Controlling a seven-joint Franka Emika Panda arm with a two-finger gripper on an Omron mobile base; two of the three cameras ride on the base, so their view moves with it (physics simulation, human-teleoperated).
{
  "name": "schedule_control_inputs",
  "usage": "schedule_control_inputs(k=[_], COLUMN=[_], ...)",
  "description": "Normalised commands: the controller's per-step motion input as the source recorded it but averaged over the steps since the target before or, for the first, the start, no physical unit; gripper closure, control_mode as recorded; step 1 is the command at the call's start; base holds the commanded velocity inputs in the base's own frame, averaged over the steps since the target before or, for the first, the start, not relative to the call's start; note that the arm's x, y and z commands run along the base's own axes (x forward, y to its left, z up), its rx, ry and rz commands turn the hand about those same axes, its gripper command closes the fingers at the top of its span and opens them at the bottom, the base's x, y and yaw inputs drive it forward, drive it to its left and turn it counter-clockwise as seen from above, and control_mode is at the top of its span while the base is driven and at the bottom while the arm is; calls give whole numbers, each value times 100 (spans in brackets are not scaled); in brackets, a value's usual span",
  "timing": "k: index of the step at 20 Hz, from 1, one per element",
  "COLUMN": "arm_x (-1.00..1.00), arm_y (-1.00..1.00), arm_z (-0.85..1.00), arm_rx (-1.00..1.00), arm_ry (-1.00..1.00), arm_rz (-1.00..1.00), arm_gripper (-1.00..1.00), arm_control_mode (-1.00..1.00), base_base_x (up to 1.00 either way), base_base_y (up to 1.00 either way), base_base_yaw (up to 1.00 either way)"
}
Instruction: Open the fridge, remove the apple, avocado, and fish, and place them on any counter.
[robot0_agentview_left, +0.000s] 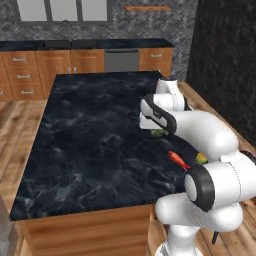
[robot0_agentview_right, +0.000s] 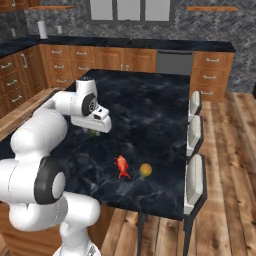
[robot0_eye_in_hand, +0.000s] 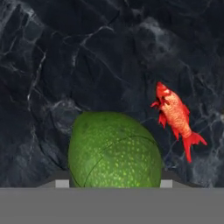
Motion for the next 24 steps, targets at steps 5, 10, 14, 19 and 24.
schedule_control_inputs(k=[5,10,14,19,24], arm_x=[53,9,0,0,0], arm_y=[0,0,0,0,0], arm_z=[-100,-100,-76,0,0], arm_rx=[0,0,0,1,0], arm_ry=[12,12,12,0,0], arm_rz=[0,0,0,0,0], arm_gripper=[100,100,100,100,-100], arm_control_mode=[-100,-100,-100,-100,-100], base_base_x=[0,0,0,0,0], base_base_y=[0,0,0,0,0], base_base_yaw=[0,0,0,0,0])
